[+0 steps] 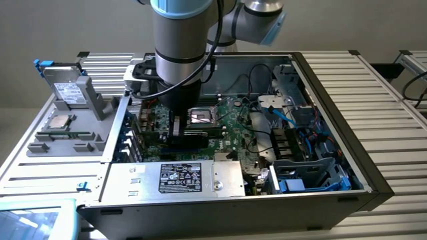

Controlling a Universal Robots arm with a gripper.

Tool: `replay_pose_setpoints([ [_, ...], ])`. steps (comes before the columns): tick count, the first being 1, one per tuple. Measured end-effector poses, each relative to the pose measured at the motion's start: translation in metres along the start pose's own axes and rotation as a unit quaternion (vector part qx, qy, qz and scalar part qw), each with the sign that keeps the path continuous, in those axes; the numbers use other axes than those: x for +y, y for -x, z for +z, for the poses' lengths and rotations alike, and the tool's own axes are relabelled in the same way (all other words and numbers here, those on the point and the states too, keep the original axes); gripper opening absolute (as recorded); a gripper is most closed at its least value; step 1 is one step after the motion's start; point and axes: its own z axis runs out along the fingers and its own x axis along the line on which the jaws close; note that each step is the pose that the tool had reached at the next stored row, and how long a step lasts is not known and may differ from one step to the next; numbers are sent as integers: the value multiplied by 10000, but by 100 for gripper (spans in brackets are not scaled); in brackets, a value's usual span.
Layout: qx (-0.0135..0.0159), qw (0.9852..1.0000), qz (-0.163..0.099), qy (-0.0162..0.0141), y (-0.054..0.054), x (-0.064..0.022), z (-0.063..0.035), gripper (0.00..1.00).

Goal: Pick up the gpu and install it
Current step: 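Pick up the gpu and move the gpu toward the slot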

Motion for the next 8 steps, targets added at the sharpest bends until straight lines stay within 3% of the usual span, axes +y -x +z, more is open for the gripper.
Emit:
replay_pose_setpoints([
  [8,1,10000,1,24,-17,-30,-3,28],
])
